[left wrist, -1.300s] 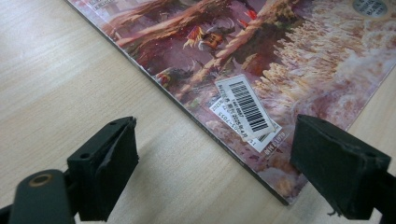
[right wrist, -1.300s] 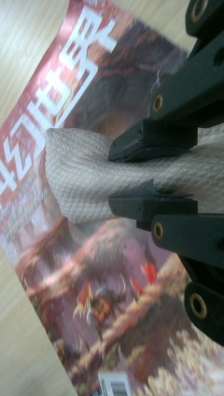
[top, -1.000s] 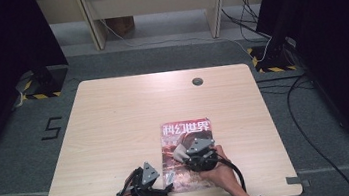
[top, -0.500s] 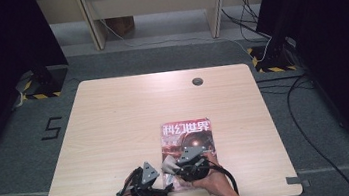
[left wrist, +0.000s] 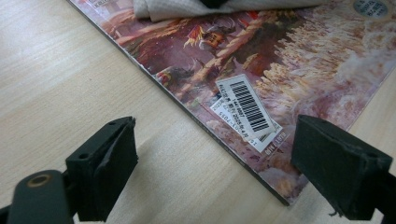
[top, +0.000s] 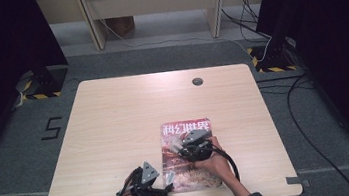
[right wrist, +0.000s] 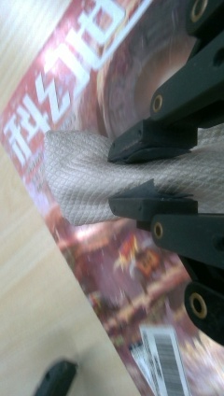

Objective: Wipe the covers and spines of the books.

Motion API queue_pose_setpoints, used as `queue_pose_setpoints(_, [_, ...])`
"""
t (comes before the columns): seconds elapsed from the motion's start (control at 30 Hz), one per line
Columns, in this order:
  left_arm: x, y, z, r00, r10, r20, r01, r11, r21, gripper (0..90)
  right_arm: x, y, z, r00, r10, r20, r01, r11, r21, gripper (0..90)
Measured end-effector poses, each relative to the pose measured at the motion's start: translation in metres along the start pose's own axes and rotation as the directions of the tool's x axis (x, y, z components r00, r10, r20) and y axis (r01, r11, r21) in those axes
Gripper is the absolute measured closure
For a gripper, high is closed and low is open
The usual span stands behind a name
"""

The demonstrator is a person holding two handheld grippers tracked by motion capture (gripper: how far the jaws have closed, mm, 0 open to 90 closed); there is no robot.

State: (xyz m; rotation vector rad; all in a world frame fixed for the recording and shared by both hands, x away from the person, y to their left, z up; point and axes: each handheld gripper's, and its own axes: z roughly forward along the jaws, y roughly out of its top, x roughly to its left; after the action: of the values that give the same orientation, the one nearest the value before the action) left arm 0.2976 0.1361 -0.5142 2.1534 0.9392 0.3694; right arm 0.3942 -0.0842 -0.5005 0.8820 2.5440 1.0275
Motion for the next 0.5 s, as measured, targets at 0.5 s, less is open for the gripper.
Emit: queue_pose_setpoints(0.5, [0.000, 0.000, 0.000, 1.0000, -0.004, 0.003, 0.004, 1.0000, -0.001, 13.2, -0.067, 0.004, 0.008, 0.9725, 0.081, 0.218, -0.078, 0.997, -0.023, 72.4])
